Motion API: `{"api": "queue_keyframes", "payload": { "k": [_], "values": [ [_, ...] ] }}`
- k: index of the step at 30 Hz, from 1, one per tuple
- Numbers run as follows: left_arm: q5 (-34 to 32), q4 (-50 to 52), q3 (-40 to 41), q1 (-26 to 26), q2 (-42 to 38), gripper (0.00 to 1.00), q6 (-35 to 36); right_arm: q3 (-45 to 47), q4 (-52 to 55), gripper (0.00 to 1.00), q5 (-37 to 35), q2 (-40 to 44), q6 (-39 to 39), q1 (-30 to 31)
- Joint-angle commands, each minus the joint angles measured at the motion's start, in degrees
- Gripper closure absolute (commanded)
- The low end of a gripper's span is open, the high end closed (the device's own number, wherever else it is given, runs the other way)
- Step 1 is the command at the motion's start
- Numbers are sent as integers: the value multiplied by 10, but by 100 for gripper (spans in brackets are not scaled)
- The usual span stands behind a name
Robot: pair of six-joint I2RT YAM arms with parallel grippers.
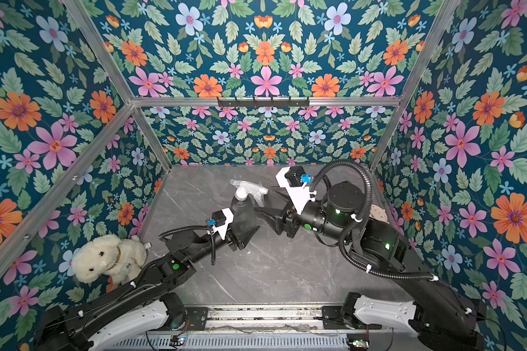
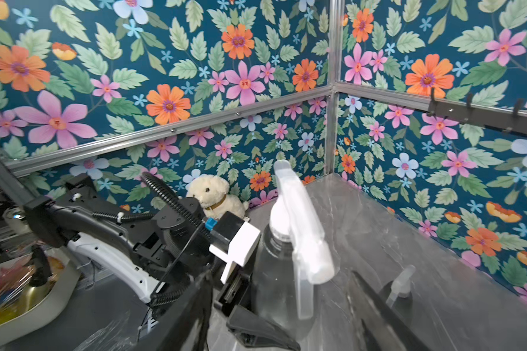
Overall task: Attach spray nozzles to spray bottles
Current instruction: Screw the spray nozzle on the spray bottle.
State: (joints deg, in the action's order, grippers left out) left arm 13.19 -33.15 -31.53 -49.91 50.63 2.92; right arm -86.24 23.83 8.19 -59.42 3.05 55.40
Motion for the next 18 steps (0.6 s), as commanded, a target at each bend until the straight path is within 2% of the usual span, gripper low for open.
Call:
{"api": "queue_keyframes", "payload": {
  "k": [1,5,11,18],
  "values": [
    [-7,-44,3,0,-2,100,-2,16,-92,30,10,3,-12,1],
    [7,-47,5,-1,-5,100,-3,22,-95,30,1,-2,-18,-5],
    [25,-45,2,0,-5,100,-5,-8,-71,34,34,-31,-21,-14],
    [28,-34,0,0,-8,100,-3,-55,-29,63,36,-64,-19,-14]
  ]
}}
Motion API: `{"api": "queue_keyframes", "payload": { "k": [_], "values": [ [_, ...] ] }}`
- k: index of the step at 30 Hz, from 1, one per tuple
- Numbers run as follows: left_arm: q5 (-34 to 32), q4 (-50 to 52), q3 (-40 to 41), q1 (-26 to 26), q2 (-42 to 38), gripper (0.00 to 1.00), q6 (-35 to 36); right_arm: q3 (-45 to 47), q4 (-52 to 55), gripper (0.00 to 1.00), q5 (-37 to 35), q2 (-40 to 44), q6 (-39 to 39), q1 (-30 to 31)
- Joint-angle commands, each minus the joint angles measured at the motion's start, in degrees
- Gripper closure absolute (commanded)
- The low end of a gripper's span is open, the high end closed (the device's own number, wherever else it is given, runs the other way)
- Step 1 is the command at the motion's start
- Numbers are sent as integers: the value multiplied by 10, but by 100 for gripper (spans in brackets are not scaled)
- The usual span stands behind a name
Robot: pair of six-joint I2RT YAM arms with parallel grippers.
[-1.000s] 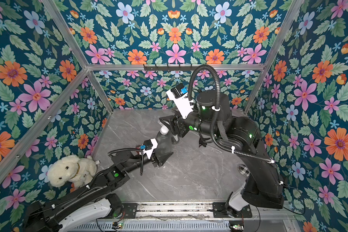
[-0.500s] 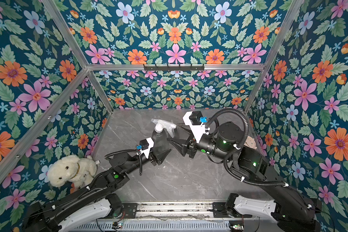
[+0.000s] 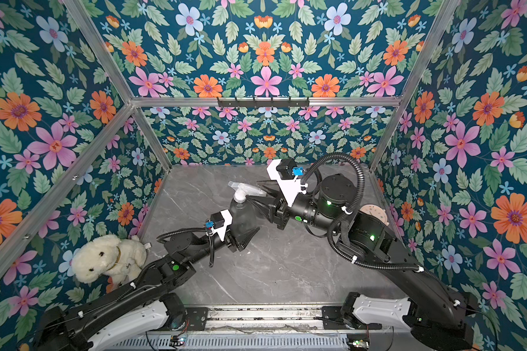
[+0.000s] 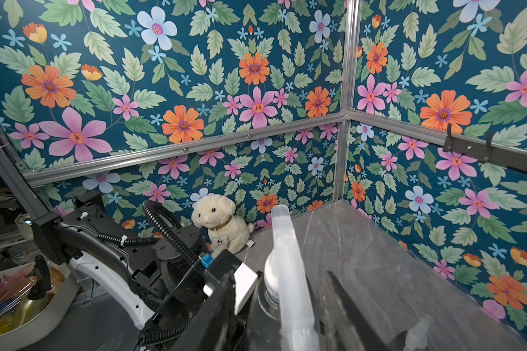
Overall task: Attach spray nozzles to spray bottles
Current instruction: Screw the spray nozzle on the spray bottle.
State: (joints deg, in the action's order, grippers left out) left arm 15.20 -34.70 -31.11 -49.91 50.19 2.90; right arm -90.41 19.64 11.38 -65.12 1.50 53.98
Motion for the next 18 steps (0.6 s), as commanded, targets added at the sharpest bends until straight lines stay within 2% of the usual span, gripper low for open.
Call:
{"api": "queue_keyframes", "payload": {
  "k": [1,8,11,15,18],
  "values": [
    [6,-16,-4,0,-4,100,-1,-21,22,66,3,-11,-4,1],
    [7,-14,-4,0,-7,100,1,-58,72,71,-10,-35,1,1],
    [10,-11,-6,0,-8,100,3,-73,88,81,-11,-47,3,1],
    [13,4,-10,0,-7,100,11,-123,134,100,-21,-68,7,0],
    [18,11,-10,-1,-9,100,16,-174,189,100,-27,-90,10,0]
  ]
}}
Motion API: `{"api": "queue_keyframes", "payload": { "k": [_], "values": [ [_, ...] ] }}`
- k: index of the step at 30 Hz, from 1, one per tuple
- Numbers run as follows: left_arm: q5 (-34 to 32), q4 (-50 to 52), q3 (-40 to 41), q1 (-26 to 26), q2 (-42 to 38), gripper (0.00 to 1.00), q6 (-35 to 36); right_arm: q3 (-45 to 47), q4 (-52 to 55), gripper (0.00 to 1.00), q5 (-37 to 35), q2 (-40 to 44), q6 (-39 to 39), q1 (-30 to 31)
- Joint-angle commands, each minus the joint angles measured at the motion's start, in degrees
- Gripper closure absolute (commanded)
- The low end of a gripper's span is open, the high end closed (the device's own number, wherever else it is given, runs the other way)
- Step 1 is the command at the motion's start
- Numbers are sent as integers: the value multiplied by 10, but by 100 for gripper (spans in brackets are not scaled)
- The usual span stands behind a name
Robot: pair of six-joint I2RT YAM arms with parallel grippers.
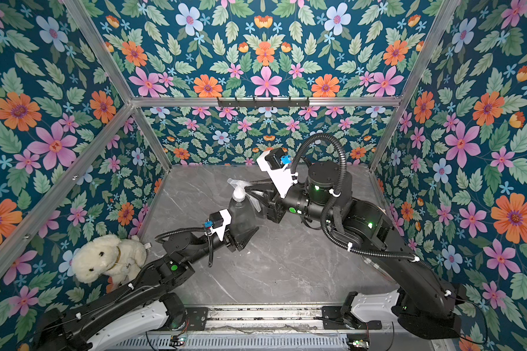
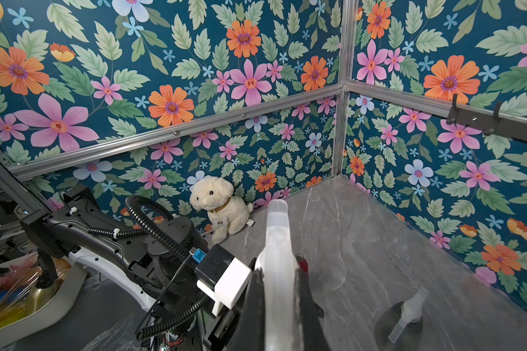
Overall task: Attach spray nozzles to spray bottles
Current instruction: Screw the spray nozzle on the spray bottle.
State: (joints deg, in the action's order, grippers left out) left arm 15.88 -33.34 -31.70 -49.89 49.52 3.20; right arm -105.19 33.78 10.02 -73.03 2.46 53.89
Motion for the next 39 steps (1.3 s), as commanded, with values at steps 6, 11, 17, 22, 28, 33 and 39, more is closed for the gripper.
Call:
{"api": "queue_keyframes", "payload": {
  "k": [6,11,17,22,28,33,39],
  "values": [
    [17,-1,-5,-1,-3,100,15,-131,163,100,-8,-68,4,2],
    [8,-1,-5,-1,-4,100,12,-168,201,100,-3,-87,1,1],
    [0,7,-8,0,-2,100,12,-160,196,100,28,-81,6,1],
    [-6,9,-11,-1,1,100,11,-170,209,100,56,-86,4,1],
    [-6,6,-5,-1,-7,100,12,-194,250,100,17,-97,1,1],
    [9,-2,0,-1,-15,100,11,-193,254,100,-18,-104,1,1],
    [-1,-15,5,0,-17,100,6,-206,257,100,23,-119,1,1]
  ]
}}
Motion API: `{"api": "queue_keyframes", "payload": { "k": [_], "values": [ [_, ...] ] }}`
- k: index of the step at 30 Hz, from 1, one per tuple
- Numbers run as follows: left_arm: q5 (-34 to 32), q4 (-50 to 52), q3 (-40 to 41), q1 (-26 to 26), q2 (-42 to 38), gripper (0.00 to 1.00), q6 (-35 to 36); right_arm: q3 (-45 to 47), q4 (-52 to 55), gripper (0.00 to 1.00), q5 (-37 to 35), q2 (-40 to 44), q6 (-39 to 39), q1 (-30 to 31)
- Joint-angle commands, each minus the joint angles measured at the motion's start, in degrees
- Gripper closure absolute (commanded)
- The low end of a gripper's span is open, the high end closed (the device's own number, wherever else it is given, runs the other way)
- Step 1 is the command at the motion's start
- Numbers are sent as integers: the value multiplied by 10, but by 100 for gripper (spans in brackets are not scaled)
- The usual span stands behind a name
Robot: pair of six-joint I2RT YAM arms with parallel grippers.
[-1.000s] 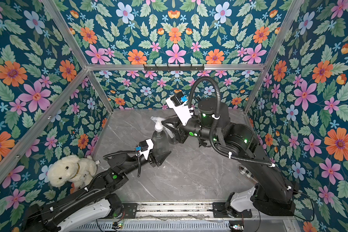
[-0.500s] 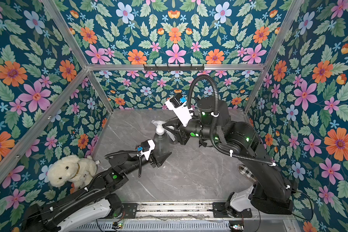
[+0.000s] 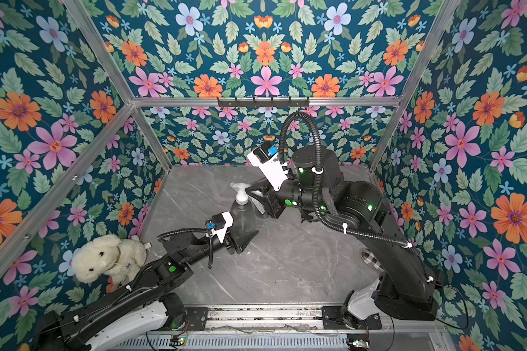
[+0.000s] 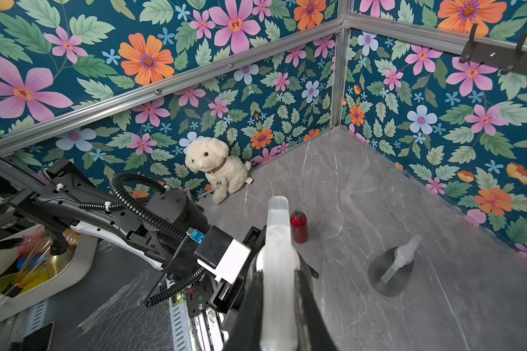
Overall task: Attach spray nozzles to spray bottles
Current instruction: Screw the spray nozzle on the spray bottle.
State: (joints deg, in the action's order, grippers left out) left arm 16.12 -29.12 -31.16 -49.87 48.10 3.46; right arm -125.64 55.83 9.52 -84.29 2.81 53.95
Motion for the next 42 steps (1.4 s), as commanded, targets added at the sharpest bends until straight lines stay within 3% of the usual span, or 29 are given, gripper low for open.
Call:
{"api": "queue_keyframes", "payload": {
  "k": [1,14,17,22,30,33,37,42],
  "values": [
    [-8,-58,0,-1,-4,100,3,0,36,100,35,-8,-1,1],
    [-43,-49,-9,-2,-2,100,20,-31,75,100,-10,-43,13,5],
    [-40,-47,-9,-1,1,100,18,-35,63,86,-19,-39,13,5],
    [-40,-47,-8,-1,7,100,12,-63,61,70,-28,-46,10,5],
    [-38,-48,-9,-1,14,100,7,-107,61,58,-35,-57,6,6],
    [-40,-49,-9,-1,14,100,6,-120,74,57,-43,-61,6,7],
    [-51,-62,-2,-1,9,100,3,-54,41,49,-52,-22,10,12],
    [-58,-81,3,-1,14,100,-2,103,-106,43,-49,84,10,14]
  ]
}}
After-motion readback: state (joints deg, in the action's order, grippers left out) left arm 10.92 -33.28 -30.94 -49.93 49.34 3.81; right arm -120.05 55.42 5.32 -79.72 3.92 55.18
